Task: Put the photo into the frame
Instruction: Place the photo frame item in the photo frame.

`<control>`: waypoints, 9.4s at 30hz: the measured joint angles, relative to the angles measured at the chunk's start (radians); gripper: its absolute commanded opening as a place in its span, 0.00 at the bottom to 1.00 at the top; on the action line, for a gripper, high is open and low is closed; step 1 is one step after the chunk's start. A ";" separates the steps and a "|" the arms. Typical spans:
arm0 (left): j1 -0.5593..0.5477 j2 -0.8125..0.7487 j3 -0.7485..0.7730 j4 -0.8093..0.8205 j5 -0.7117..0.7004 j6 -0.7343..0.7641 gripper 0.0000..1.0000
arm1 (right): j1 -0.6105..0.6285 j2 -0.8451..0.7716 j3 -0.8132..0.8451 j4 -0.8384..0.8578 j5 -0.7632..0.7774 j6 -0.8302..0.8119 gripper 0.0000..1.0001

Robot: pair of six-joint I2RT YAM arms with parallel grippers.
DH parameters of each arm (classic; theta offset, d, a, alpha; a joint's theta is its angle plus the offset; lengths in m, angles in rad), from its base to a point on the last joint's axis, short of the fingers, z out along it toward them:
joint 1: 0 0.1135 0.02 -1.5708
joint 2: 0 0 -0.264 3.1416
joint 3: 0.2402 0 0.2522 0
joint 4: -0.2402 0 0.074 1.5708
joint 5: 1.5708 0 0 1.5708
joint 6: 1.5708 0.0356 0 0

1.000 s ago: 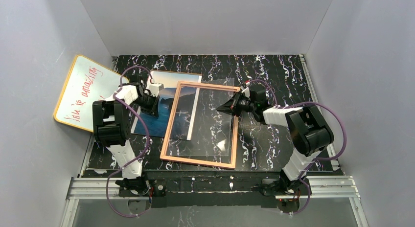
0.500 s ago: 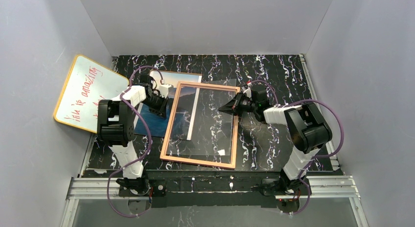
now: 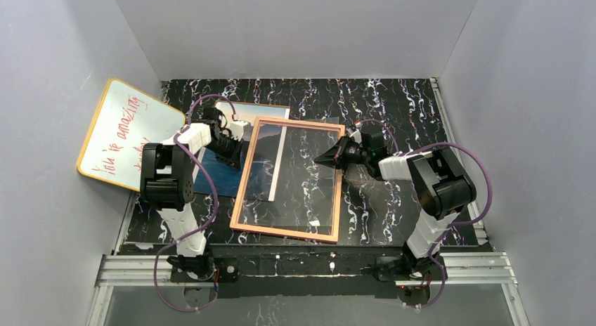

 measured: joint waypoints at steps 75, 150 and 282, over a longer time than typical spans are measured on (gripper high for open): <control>-0.037 -0.005 -0.012 0.026 -0.003 0.006 0.00 | 0.001 0.028 -0.082 0.305 -0.009 0.090 0.01; -0.039 -0.008 -0.013 0.019 0.004 0.040 0.00 | 0.140 -0.008 0.016 0.353 0.168 0.196 0.01; -0.001 -0.014 -0.036 0.014 0.047 0.039 0.00 | 0.140 -0.088 0.114 -0.410 0.309 -0.262 0.60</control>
